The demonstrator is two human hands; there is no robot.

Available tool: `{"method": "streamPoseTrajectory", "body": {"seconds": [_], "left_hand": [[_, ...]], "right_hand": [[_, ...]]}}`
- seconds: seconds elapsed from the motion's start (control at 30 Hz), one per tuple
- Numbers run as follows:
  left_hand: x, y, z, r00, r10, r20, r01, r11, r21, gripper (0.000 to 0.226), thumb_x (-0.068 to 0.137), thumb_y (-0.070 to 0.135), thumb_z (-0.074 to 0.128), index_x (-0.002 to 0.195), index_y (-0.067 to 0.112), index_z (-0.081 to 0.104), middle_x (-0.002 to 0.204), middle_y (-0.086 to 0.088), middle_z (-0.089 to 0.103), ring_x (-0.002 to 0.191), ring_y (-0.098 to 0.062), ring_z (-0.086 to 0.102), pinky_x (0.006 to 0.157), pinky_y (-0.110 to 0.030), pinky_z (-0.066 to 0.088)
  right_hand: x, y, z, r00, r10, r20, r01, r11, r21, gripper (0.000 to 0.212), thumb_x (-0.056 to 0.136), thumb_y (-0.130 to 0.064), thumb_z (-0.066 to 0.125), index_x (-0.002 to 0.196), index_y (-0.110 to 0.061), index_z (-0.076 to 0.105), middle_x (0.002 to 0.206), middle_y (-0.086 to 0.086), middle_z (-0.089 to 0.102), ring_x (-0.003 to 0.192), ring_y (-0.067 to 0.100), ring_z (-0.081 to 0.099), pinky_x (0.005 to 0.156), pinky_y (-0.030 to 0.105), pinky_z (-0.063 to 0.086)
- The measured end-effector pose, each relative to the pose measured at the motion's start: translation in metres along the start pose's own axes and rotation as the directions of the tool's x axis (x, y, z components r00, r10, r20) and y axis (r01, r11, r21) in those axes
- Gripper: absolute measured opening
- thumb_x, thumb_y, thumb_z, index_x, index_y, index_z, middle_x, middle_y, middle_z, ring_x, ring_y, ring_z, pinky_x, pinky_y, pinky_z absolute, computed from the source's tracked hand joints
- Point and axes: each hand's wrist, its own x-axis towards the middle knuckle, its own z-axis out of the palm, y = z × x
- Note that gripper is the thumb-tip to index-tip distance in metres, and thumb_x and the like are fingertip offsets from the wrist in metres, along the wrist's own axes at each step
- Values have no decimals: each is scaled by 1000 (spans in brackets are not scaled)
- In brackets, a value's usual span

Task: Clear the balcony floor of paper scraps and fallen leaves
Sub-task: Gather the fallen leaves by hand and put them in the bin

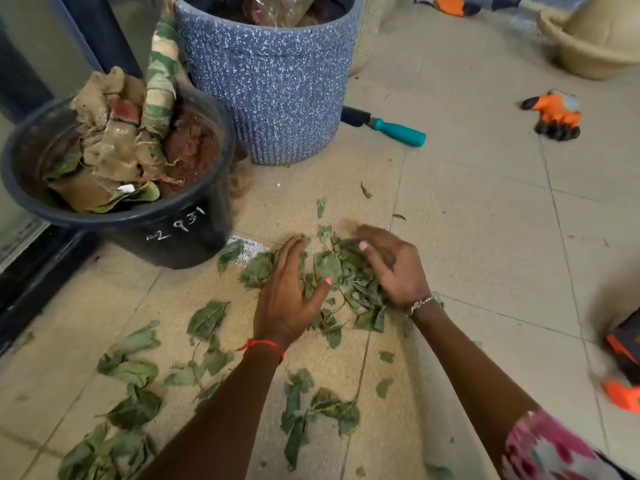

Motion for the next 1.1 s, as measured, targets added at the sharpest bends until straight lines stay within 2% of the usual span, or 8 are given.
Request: {"method": "streamPoseTrajectory", "body": {"seconds": [0.2, 0.33, 0.47, 0.57, 0.7, 0.87, 1.03, 1.1], "left_hand": [[2, 1, 0, 1000, -13, 21, 13, 1000, -10, 88, 74, 65, 39, 148, 18, 23, 156, 7, 19, 134, -1, 22, 107, -28, 28], [3, -1, 0, 1000, -19, 18, 19, 1000, -16, 92, 74, 66, 41, 149, 18, 20, 157, 5, 16, 138, -5, 22, 107, -27, 25], [1, 0, 2, 999, -32, 13, 32, 999, -32, 92, 74, 66, 39, 150, 18, 19, 158, 5, 14, 134, 1, 18, 107, -25, 22], [1, 0, 2, 999, -26, 24, 26, 1000, -15, 89, 75, 65, 38, 150, 20, 20, 158, 8, 13, 134, 2, 17, 108, -26, 22], [1, -1, 3, 999, -28, 33, 28, 1000, 5, 89, 76, 65, 36, 150, 21, 17, 159, 8, 11, 136, 2, 15, 109, -26, 19], [2, -3, 4, 999, -33, 24, 33, 999, -4, 90, 77, 65, 37, 151, 20, 13, 159, 6, 10, 142, -3, 12, 111, -25, 16], [3, 1, 0, 997, -64, 46, 65, 998, -14, 92, 76, 66, 35, 151, 17, 14, 159, 0, 14, 143, -11, 16, 113, -28, 17], [2, 1, -1, 995, -63, 77, 61, 998, 28, 90, 76, 66, 33, 150, 16, 20, 157, -2, 20, 143, -14, 21, 114, -30, 20]], "right_hand": [[86, 26, 7, 983, 148, 106, -100, 926, -364, 58, 98, -45, 30, 148, -17, 20, 156, 3, 16, 144, 18, 13, 118, 35, 10], [75, 11, 27, 975, 95, 201, -6, 914, -405, 58, 97, -52, 18, 148, -22, 21, 156, -1, 15, 144, 17, 12, 117, 33, 8], [23, -17, 27, 945, 50, 323, -77, 994, 73, 41, 101, -35, 32, 133, -20, 50, 140, 2, 47, 127, 11, 40, 102, 6, 25], [13, -26, 16, 989, 140, 52, -149, 928, 341, 38, 98, -32, 38, 122, -12, 60, 131, 7, 56, 110, 13, 58, 80, 2, 41], [49, -10, 23, 983, 127, 132, -126, 992, -12, 42, 102, -33, 29, 141, -21, 38, 152, -1, 28, 140, 15, 25, 117, 33, 19], [78, -10, 42, 956, 20, 292, 82, 939, -334, 47, 102, -33, 20, 147, -21, 23, 156, 0, 16, 144, 15, 10, 116, 30, 2], [21, -24, 21, 879, 133, 457, -200, 975, 100, 34, 99, -29, 40, 121, -14, 62, 134, 13, 54, 123, 26, 49, 104, 36, 34], [1, -25, 0, 938, 233, 258, -308, 902, 302, 33, 97, -21, 44, 99, 2, 68, 110, 29, 63, 91, 35, 64, 78, 35, 47]]}}
